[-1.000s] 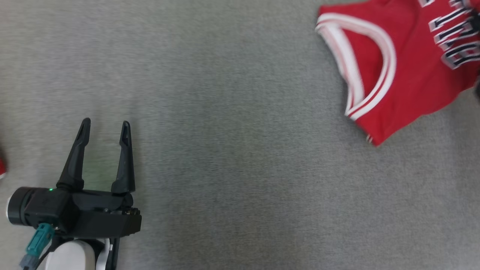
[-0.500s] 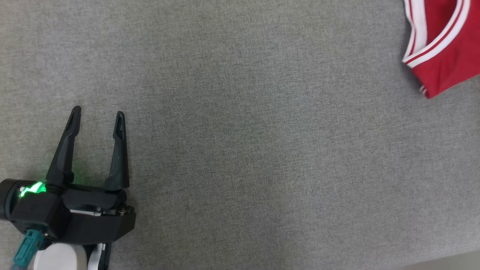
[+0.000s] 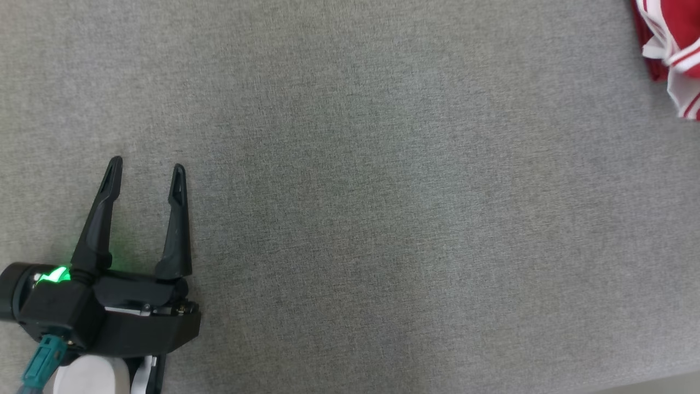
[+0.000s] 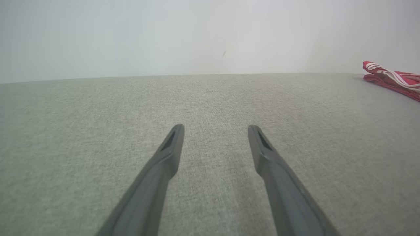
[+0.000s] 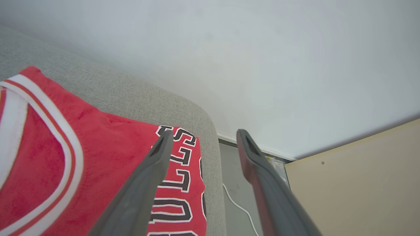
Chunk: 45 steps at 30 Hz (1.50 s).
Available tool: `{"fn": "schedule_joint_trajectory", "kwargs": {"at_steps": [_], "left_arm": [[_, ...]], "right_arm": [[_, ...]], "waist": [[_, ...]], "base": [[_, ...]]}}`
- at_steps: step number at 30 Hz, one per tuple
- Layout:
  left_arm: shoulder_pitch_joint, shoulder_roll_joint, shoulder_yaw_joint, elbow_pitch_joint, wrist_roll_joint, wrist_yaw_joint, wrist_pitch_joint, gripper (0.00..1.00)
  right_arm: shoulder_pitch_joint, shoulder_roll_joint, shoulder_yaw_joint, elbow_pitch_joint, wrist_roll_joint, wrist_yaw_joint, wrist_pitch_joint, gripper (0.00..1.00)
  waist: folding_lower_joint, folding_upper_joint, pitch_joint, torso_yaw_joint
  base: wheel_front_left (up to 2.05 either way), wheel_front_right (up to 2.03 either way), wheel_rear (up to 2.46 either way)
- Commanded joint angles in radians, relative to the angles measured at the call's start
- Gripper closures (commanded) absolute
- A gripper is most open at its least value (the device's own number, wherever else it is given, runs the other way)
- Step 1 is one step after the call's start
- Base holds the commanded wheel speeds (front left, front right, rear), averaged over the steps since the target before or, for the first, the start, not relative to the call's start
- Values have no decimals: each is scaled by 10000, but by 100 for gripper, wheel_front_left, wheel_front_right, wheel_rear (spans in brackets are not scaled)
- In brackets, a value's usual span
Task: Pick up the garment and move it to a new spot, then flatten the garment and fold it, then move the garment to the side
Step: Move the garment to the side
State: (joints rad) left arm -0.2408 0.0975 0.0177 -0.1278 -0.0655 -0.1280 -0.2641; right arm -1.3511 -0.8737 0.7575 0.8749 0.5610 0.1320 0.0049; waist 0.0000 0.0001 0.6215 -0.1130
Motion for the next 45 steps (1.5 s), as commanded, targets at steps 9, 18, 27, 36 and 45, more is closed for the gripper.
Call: {"fn": "schedule_joint_trajectory", "kwargs": {"at_steps": [9,18,27,36,45], "left_arm": [[499,-197,439,512,-334,80,2,0],[1555,-329,1104,967,-531,184,1,0],[2671,-408,1449,1397,-602,212,1,0],[3007,-432,1667,1698,-567,203,1,0],[3145,-438,1676,2039,-495,162,1,0]], "right_arm": [[424,634,26,-293,67,-28,-2144,0],[2482,2021,-1053,-1294,-308,-28,-2701,0],[6485,3387,-3532,-3392,-1174,-28,-2703,0],[10236,4962,-5409,-5454,-2079,-28,-2690,0],[12263,6230,-6026,-6507,-2415,-28,-2687,0]], "waist": [[0,-1,-1355,57],[0,-1,-3421,75],[0,-1,-4963,212],[0,-1,-5605,358],[0,-1,-5973,545]], "base": [[0,0,0],[0,0,0],[0,0,0],[0,0,0],[0,0,0]]}}
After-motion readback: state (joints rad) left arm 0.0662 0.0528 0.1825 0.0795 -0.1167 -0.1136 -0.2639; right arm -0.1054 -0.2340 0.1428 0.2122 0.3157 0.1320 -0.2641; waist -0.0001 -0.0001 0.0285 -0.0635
